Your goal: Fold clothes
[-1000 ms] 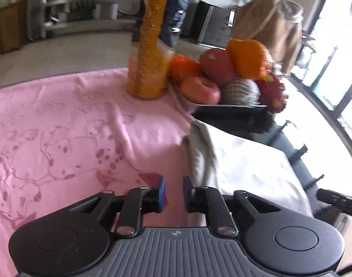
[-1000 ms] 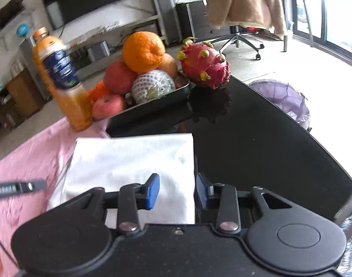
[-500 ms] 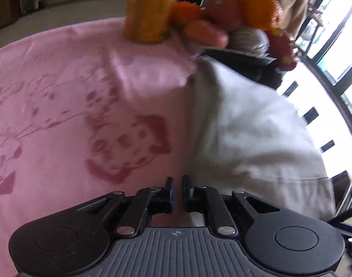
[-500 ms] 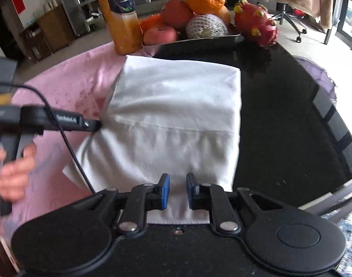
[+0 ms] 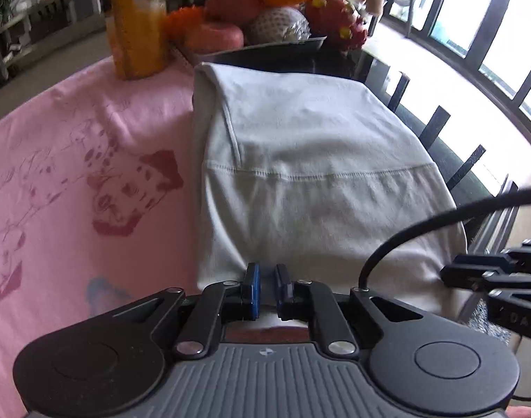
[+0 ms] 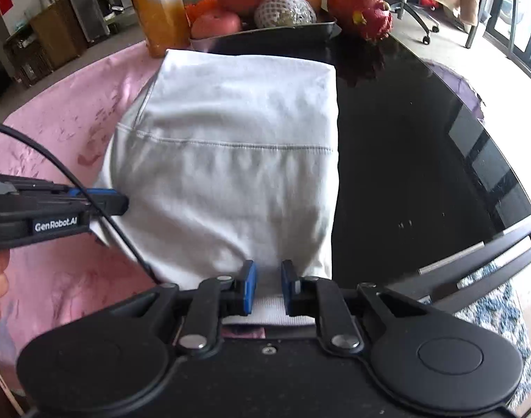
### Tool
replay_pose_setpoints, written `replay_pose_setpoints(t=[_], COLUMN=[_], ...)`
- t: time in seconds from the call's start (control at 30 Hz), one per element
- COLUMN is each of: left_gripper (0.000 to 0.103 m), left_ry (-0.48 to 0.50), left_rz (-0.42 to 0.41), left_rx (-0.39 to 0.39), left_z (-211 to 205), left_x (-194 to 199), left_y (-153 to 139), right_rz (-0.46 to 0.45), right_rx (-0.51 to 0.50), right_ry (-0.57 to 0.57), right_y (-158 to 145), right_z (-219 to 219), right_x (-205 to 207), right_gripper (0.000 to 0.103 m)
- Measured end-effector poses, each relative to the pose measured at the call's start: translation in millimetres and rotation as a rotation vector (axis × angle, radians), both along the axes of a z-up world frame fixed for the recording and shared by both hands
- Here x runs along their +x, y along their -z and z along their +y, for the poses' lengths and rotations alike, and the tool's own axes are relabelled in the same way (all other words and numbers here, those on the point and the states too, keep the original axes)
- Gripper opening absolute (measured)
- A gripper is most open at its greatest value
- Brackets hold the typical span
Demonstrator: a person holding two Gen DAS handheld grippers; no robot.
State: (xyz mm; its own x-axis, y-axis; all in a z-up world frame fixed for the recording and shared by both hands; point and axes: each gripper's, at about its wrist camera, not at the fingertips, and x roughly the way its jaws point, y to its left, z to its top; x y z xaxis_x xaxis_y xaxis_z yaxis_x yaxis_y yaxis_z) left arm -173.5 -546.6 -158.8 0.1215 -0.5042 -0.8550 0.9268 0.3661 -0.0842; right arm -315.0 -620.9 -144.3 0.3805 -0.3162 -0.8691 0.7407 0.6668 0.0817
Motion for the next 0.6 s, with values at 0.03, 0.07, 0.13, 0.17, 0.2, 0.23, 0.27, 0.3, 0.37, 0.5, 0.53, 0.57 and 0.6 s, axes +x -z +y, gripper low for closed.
replay_pose_setpoints(t=[0.03, 0.07, 0.13, 0.17, 0.2, 0.23, 0.27, 0.3, 0.37, 0.5, 0.53, 0.57, 0.6], left_gripper=[0.014, 0.015, 0.018, 0.024, 0.031, 0.042, 0.045, 0.046, 0.054, 0.075, 0.079, 0.082, 0.083], left_ry=[-0.012, -0.023, -0.041, -0.050, -0.055, -0.058, -0.060, -0.062, -0.070, -0.064, -0.061, -0.057, -0.053], left_rz=[-0.007, -0.014, -0.048, -0.067, -0.081, -0.088, -0.095, -0.098, -0.105, -0.118, -0.114, -0.103, -0.093], left_rx=[0.010, 0.020, 0.006, -0.008, -0.023, -0.039, -0.054, -0.066, -0.089, -0.109, -0.110, -0.109, -0.107], left_z=[2.4, 4.8, 13.7, 18.7, 24.0, 29.5, 34.7, 37.4, 50.0, 73.2, 79.6, 84.7, 89.9], left_x=[-0.6, -1.1, -3.7, -6.0, -8.4, -10.3, -12.1, -13.4, -18.7, -30.1, -32.4, -33.0, -33.7], left_y=[-6.8, -13.7, -33.4, -45.1, -58.1, -69.9, -81.3, -89.3, -110.3, -138.2, -144.3, -147.8, -151.3], right_rz=[-0.008, -0.029, -0.091, -0.124, -0.153, -0.178, -0.193, -0.206, -0.215, -0.168, -0.148, -0.132, -0.119], right_rx=[-0.013, -0.036, -0.090, -0.113, -0.136, -0.155, -0.168, -0.180, -0.190, -0.201, -0.204, -0.202, -0.194], right_ry=[0.003, 0.008, 0.027, 0.038, 0.049, 0.058, 0.063, 0.066, 0.062, 0.064, 0.068, 0.074, 0.082], right_y=[-8.2, -20.1, -50.7, -67.4, -85.5, -102.5, -117.2, -132.6, -158.0, -191.1, -196.9, -201.0, -204.7], right_z=[2.9, 5.6, 10.0, 12.4, 15.3, 18.0, 20.1, 23.4, 33.1, 60.9, 68.7, 74.6, 81.2], right_x=[-1.2, -2.9, -7.2, -9.3, -11.3, -13.1, -14.3, -15.5, -16.6, -15.0, -14.1, -13.5, -13.9], right_gripper=[0.015, 0.016, 0.016, 0.016, 0.017, 0.021, 0.024, 0.033, 0.043, 0.074, 0.077, 0.077, 0.078])
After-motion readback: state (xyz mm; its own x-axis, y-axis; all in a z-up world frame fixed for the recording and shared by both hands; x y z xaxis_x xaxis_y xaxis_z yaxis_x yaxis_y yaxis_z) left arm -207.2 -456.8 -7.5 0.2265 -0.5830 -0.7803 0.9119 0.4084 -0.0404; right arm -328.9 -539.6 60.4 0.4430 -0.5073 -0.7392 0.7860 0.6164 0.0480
